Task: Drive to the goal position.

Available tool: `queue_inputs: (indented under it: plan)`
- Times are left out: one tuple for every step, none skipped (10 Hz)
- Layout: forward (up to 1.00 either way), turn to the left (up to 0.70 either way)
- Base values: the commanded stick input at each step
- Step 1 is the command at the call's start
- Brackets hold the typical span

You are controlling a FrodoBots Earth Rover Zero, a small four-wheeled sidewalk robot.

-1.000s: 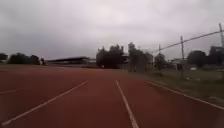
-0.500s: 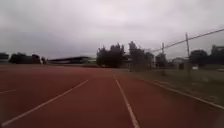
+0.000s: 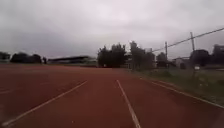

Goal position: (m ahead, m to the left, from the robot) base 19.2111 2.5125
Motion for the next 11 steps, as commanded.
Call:
queue_inputs:
  plan:
    - [0.7,0.0]
    - [0.7,0.0]
    - [0.7,0.0]
    - [0.7,0.0]
    - [0.7,0.0]
    - [0.7,0.0]
    - [0.7,0.0]
    - [0.7,0.0]
    - [0.7,0.0]
    - [0.7,0.0]
    - [0.7,0.0]
